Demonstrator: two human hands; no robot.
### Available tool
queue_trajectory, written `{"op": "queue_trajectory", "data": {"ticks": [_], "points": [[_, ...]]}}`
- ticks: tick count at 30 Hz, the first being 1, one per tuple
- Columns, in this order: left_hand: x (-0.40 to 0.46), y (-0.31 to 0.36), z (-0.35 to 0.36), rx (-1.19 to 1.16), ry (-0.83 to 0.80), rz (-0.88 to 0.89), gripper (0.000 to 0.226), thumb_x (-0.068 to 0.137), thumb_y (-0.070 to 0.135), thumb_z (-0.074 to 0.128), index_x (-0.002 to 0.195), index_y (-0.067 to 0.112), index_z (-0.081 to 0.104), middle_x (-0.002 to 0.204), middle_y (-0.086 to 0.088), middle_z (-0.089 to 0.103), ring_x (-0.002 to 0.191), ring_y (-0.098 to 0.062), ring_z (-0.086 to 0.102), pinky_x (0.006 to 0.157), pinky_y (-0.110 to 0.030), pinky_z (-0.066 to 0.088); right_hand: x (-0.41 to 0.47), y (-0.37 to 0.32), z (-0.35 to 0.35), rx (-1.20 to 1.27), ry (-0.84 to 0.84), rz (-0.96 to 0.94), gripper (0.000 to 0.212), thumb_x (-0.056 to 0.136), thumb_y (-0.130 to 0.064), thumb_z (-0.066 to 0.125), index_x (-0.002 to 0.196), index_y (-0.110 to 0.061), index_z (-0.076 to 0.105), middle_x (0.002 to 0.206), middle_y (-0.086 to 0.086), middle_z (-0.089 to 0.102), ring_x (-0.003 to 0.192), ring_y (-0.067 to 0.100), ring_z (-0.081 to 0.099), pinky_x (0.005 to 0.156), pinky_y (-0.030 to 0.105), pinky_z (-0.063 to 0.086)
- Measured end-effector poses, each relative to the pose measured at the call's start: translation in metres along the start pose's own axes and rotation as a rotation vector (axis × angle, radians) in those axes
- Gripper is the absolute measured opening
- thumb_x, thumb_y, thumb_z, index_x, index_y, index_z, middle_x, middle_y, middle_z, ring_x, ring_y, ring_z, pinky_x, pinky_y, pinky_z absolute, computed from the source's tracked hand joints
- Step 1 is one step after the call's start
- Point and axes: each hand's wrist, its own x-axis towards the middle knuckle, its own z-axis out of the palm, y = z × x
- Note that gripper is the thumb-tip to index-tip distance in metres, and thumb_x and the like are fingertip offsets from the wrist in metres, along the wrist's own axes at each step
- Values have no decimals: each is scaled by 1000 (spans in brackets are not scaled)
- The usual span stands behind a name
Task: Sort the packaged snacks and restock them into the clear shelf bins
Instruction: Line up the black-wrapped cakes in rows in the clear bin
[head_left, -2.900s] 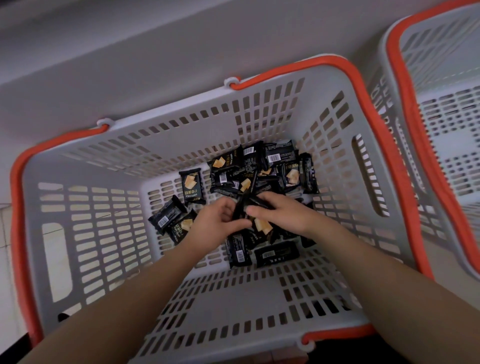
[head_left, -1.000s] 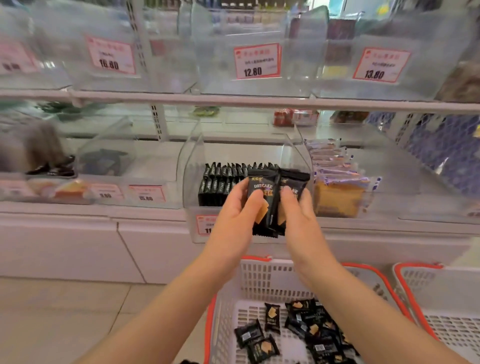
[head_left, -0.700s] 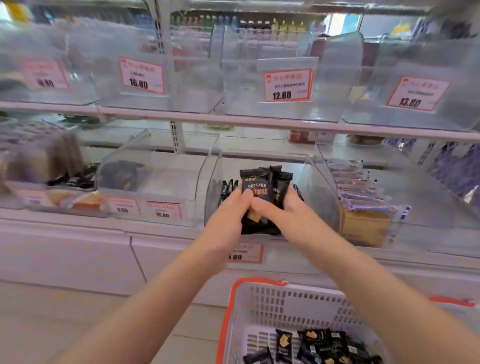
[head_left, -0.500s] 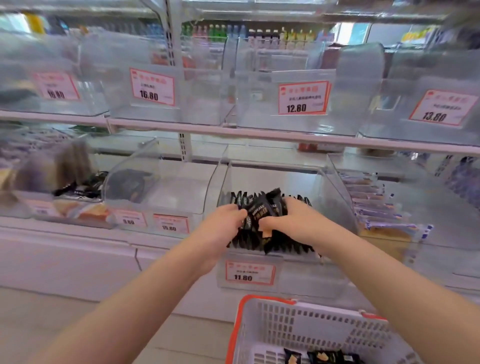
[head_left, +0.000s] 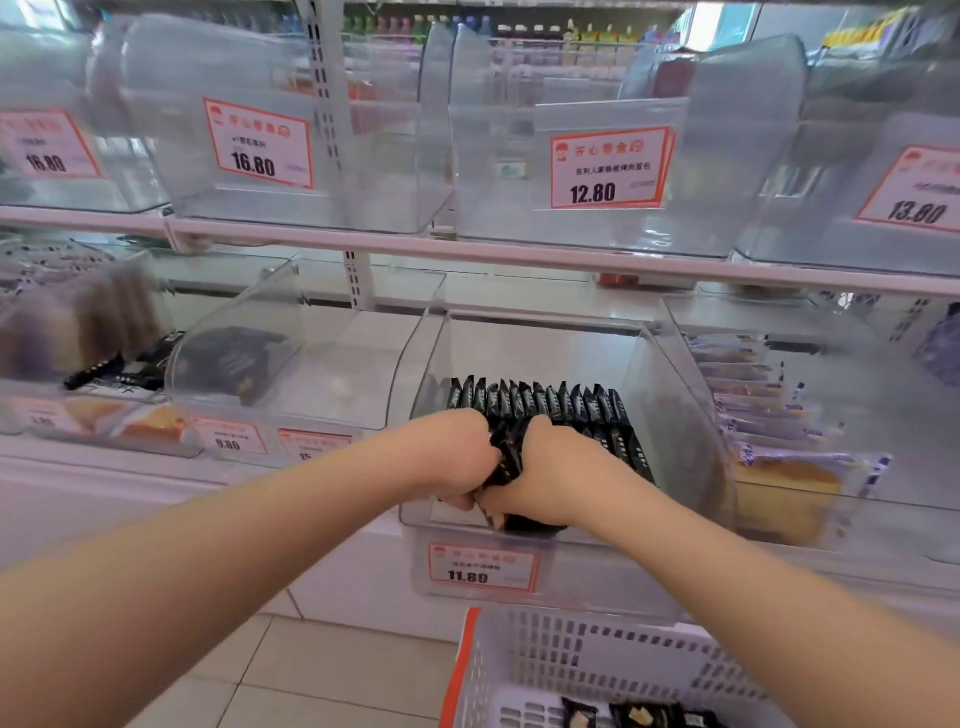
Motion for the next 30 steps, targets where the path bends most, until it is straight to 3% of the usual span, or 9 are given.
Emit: {"op": "queue_trajectory", "data": {"ticks": [5, 8, 10, 12, 15, 18, 23, 27, 30], "points": [[11, -7, 5, 160, 5, -27, 34, 95, 22, 43, 66, 7, 53, 59, 2, 44, 54, -13, 42, 47, -18, 31, 5, -1, 9, -32, -168, -46, 48, 79, -54, 55, 92, -9, 61, 81, 11, 59, 76, 25, 53, 60, 27, 42], [19, -8, 8, 142, -10, -117, 26, 91, 15, 52, 66, 15, 45, 66, 3, 47, 54, -10, 43, 46, -14, 33, 14, -8, 23, -6, -257, -66, 54, 84, -55, 50, 105, -7, 64, 103, 13, 65, 94, 27, 59, 80, 32, 49], [23, -4, 11, 185, -55, -111, 7, 90, 8, 53, 85, 12, 54, 86, -4, 57, 63, -16, 46, 48, -14, 33, 17, -9, 24, 16, -268, -110, 51, 84, -52, 54, 114, -13, 64, 113, 10, 66, 104, 26, 59, 89, 33, 49], [26, -1, 14, 218, -109, -110, 21, 89, 6, 52, 110, 5, 59, 108, -12, 62, 69, -18, 47, 51, -17, 37, 19, -2, 20, 120, -333, -141, 37, 85, -46, 60, 108, -18, 66, 108, 4, 68, 95, 19, 61, 80, 26, 49], [34, 1, 20, 389, -193, -128, 27, 89, 10, 53, 114, 1, 61, 99, -9, 66, 85, -23, 57, 72, -26, 45, 20, 19, 11, 457, -464, -27, 16, 82, -31, 71, 76, -18, 62, 75, -6, 63, 60, 3, 58, 52, 14, 47], [41, 4, 22, 480, -207, -147, 27, 89, 10, 57, 113, 0, 61, 110, -11, 66, 103, -25, 62, 87, -31, 48, 24, 40, 9, 421, -465, 11, 27, 82, -25, 71, 90, 0, 66, 84, 8, 70, 65, 11, 66, 73, 23, 57], [39, 5, 3, 588, -61, -26, 13, 85, 7, 60, 99, 6, 61, 76, -1, 53, 80, -23, 55, 65, -30, 44, 27, 44, 15, 477, -501, -55, 10, 84, -8, 66, 79, -6, 58, 57, -2, 59, 45, 5, 57, 49, 16, 50], [32, -6, -11, 626, -267, 180, 24, 87, 19, 61, 109, 10, 62, 105, -3, 66, 97, -19, 58, 71, -25, 39, 34, 28, 16, 414, -443, -138, 16, 85, -8, 65, 96, -9, 54, 83, 8, 60, 59, 10, 56, 52, 17, 49], [29, -10, -9, 726, -290, 187, 28, 85, 27, 64, 109, 15, 62, 96, 1, 62, 88, -17, 52, 60, -25, 36, 37, 19, 19, 301, -493, -212, 25, 84, -12, 66, 104, -11, 52, 82, 1, 54, 60, 8, 52, 50, 18, 46]]}}
